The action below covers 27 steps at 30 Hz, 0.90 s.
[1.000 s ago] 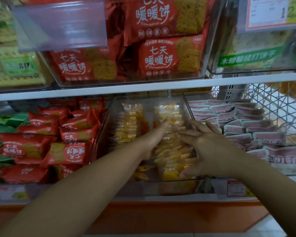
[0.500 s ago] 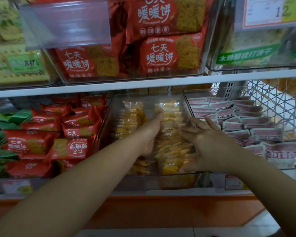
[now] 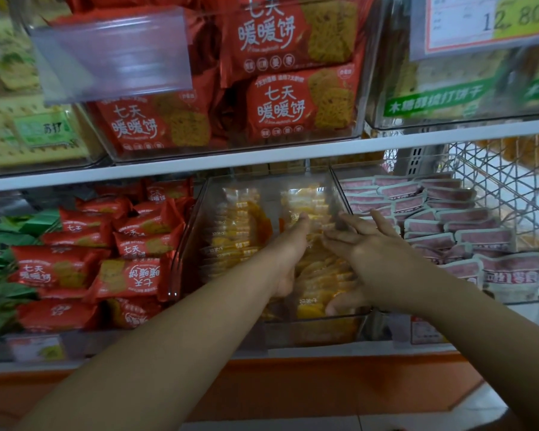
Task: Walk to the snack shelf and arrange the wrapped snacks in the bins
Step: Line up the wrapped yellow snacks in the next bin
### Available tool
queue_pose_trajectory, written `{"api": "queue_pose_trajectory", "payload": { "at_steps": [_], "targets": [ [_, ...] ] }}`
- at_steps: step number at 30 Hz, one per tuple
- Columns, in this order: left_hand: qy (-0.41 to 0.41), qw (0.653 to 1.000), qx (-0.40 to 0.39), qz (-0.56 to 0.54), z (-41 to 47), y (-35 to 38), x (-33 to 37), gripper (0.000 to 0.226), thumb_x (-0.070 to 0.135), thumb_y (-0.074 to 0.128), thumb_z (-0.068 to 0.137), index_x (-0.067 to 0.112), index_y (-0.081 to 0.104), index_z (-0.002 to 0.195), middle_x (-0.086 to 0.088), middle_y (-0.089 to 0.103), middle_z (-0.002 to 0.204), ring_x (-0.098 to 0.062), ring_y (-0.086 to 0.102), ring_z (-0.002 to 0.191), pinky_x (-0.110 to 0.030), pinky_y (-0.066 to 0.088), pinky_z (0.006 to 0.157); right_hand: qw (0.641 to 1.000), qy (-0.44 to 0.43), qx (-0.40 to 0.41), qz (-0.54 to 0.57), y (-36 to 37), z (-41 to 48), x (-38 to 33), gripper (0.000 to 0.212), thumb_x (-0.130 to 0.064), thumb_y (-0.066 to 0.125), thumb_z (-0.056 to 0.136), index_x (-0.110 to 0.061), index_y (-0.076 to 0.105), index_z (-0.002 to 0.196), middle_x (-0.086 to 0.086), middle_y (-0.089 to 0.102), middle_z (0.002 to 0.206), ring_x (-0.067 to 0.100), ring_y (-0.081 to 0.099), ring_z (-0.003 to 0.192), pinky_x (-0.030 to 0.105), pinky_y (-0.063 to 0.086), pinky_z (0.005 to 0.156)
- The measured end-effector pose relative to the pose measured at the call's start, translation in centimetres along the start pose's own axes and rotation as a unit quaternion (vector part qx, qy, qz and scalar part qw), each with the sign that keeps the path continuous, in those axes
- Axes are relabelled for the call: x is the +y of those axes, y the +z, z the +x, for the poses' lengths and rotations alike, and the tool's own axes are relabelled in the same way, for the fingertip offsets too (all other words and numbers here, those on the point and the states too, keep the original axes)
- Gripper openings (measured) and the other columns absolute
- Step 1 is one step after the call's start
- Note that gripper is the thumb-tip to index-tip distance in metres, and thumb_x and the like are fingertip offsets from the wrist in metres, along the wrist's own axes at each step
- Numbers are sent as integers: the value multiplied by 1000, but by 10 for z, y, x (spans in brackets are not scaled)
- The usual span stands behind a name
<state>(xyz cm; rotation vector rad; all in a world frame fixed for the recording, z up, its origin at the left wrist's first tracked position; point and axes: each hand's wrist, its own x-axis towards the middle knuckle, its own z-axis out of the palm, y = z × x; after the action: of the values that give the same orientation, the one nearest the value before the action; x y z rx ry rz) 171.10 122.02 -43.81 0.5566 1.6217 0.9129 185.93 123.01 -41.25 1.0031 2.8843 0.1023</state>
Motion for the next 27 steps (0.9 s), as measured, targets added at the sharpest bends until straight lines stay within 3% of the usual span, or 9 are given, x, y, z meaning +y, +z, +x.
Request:
{"api": "queue_pose_trajectory", "payload": {
  "at_steps": [6, 9, 11, 14, 17, 20, 23, 25, 27],
  "targets": [
    [24, 999, -42, 8, -11, -16, 6, 64, 66, 27, 91, 17, 54, 123, -9, 64, 105, -22, 62, 93, -33, 49, 75, 1000, -6, 15, 25, 3, -5, -3, 105, -79, 47, 67, -29, 7, 149, -12, 5, 157, 12, -14, 143, 44, -14, 112],
    [29, 998, -59, -10, -16, -28, 0, 68, 68, 32, 89, 21, 46, 135, -9, 56, 130, -24, 56, 113, -41, 46, 96, 998, -24, 38, 49, 6, -14, -2, 106, -87, 25, 59, -32, 10, 149, -13, 6, 157, 6, -13, 140, 39, -15, 109],
    [27, 997, -68, -5, -20, -29, -6, 77, 75, 38, 81, 26, 40, 141, -8, 47, 142, -25, 50, 124, -46, 36, 107, 993, -40, 91, 59, 11, -18, -5, 99, -84, 14, 67, -27, 25, 146, -6, 21, 155, 10, 6, 143, 43, -4, 111],
    [33, 997, -66, -8, -23, -17, -9, 82, 78, 42, 73, 27, 45, 137, -8, 51, 138, -24, 52, 122, -47, 37, 105, 986, -34, 165, 11, 23, -21, -18, 69, -56, 16, 93, -12, 55, 128, 7, 54, 135, 22, 50, 126, 50, 28, 110],
    [33, 997, -58, -42, -24, -5, -3, 62, 71, 37, 85, 29, 55, 127, -7, 61, 125, -20, 59, 111, -35, 50, 84, 979, -34, 203, -9, 36, -19, -24, 58, -42, 32, 86, -6, 60, 123, 11, 60, 127, 23, 58, 117, 53, 29, 102],
    [27, 996, -74, -42, -36, -2, 4, 52, 64, 34, 91, 26, 59, 117, -7, 67, 109, -19, 63, 97, -29, 47, 70, 977, -26, 205, -44, 33, -16, -23, 57, -40, 33, 84, -7, 62, 120, 9, 63, 123, 22, 61, 113, 55, 43, 97],
    [49, 994, -94, -6, -65, -19, 12, 39, 55, 36, 94, 25, 50, 116, -7, 62, 103, -21, 60, 97, -30, 47, 76, 990, -17, 136, -33, 27, -18, -23, 60, -45, 31, 83, -10, 61, 122, 6, 62, 126, 19, 60, 115, 57, 38, 96],
    [147, 986, -69, 43, -84, -48, 11, 46, 51, 43, 92, 24, 44, 130, -1, 53, 127, -20, 48, 124, -33, 39, 103, 995, -32, 96, 0, 20, -20, -22, 70, -54, 25, 81, -14, 51, 132, 2, 52, 138, 17, 50, 126, 52, 20, 108],
    [269, 947, -5, 179, -101, -81, 4, 54, 51, 49, 88, 29, 43, 137, 11, 46, 139, -6, 41, 128, -23, 32, 107, 991, -41, 108, 68, 11, -20, -21, 77, -63, 20, 78, -22, 40, 140, -6, 40, 146, 12, 36, 136, 45, -2, 112]
  ]
}}
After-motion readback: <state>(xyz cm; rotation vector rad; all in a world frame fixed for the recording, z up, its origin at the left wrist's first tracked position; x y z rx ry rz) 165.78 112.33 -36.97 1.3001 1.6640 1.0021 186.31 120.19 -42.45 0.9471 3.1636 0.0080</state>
